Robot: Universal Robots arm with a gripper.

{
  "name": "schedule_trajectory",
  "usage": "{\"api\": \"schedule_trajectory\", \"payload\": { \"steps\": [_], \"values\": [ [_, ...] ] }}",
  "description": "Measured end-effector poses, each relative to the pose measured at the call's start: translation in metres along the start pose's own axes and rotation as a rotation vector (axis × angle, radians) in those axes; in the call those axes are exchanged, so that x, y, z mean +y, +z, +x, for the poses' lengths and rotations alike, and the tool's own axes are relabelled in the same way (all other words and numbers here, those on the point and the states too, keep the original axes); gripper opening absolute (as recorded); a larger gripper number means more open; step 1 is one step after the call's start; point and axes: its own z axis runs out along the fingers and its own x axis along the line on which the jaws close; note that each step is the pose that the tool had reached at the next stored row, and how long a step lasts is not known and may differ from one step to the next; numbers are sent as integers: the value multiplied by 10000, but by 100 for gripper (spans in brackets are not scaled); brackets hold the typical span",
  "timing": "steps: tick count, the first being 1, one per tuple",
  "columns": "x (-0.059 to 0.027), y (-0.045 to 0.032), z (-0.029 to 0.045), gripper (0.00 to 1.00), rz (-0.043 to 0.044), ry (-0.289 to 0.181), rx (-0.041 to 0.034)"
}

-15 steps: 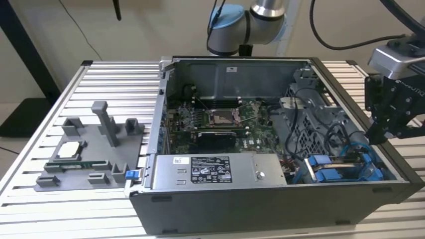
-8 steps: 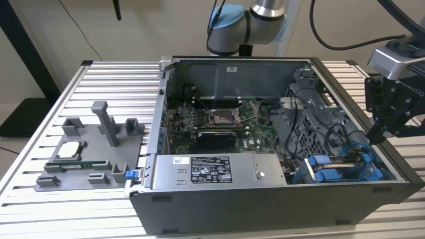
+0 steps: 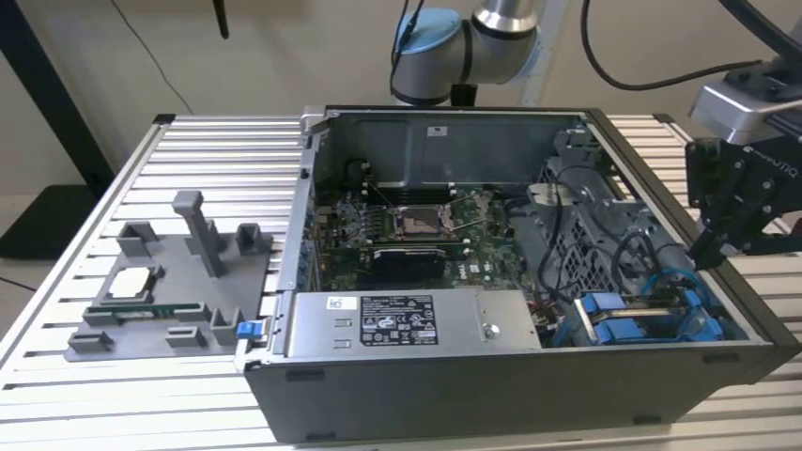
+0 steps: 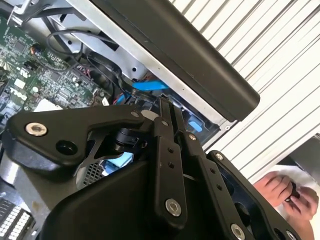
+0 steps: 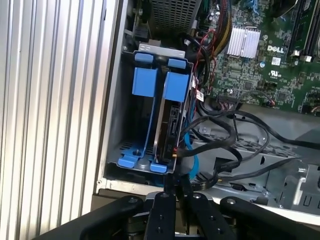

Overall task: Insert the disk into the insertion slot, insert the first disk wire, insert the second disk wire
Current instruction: 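Insert the second disk wire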

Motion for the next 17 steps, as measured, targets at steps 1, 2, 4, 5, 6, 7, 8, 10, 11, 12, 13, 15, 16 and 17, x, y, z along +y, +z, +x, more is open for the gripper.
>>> {"api": "schedule_trajectory", "payload": {
  "steps": [1,2,4,5,6,7,8,10,11,12,13,15,16,17],
  "values": [
    [10,-19,-6,0,21,5,1],
    [20,-40,-12,0,47,10,6],
    [40,-82,-25,0,95,19,13],
    [51,-105,-31,0,119,24,17],
    [63,-127,-37,0,141,28,20],
    [75,-149,-43,0,161,31,23],
    [88,-171,-49,0,181,33,26],
    [116,-215,-61,0,223,36,32],
    [131,-237,-67,0,245,37,35],
    [146,-258,-72,0,266,38,38],
    [162,-280,-78,0,287,40,41],
    [203,-314,-89,0,313,44,45],
    [233,-323,-95,0,319,50,43],
    [268,-330,-100,0,321,53,46]
  ]
}}
